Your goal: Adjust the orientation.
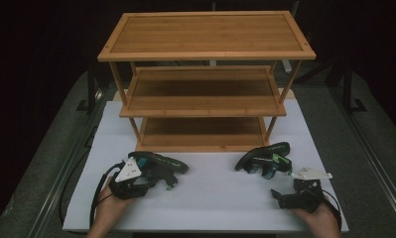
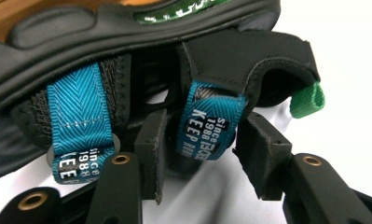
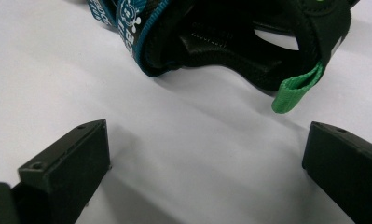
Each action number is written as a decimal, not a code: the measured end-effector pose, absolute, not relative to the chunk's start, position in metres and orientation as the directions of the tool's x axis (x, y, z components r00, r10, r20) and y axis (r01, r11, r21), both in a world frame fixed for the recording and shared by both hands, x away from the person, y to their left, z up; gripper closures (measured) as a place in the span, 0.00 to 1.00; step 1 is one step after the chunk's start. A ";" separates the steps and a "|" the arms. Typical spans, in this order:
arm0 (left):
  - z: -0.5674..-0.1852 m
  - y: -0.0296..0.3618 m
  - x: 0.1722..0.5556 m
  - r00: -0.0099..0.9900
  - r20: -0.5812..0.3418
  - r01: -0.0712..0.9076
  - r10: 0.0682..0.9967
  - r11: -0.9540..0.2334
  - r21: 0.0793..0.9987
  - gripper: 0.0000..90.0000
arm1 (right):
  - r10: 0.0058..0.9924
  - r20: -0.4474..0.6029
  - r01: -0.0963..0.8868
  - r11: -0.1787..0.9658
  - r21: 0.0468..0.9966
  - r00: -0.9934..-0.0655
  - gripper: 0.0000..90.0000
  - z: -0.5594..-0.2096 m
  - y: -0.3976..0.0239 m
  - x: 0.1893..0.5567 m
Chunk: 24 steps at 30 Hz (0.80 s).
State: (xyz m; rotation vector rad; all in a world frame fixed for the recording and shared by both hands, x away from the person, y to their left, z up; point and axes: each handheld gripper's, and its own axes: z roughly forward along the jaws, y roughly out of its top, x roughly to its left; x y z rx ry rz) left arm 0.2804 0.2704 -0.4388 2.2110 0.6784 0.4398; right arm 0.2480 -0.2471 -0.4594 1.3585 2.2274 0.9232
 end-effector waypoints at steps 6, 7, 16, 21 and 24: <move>-0.439 0.271 0.281 0.794 0.112 0.326 0.597 -0.575 0.751 0.69 | 0.885 0.021 0.640 0.320 0.698 -0.466 0.00 -0.459 -0.247 0.248; -0.439 0.271 0.280 0.795 0.121 0.320 0.594 -0.581 0.749 0.70 | 0.885 0.021 0.640 0.321 0.698 -0.466 0.00 -0.459 -0.247 0.248; -0.431 0.270 0.284 0.793 0.115 0.305 0.598 -0.554 0.775 0.76 | 0.883 0.019 0.637 0.323 0.700 -0.469 0.00 -0.460 -0.247 0.248; -0.420 0.273 0.283 0.799 0.100 0.292 0.593 -0.529 0.797 0.77 | 0.883 0.019 0.637 0.323 0.700 -0.468 0.00 -0.460 -0.247 0.248; -0.415 0.277 0.283 0.799 0.077 0.296 0.597 -0.502 0.813 0.77 | 0.883 0.019 0.637 0.322 0.700 -0.468 0.00 -0.460 -0.247 0.248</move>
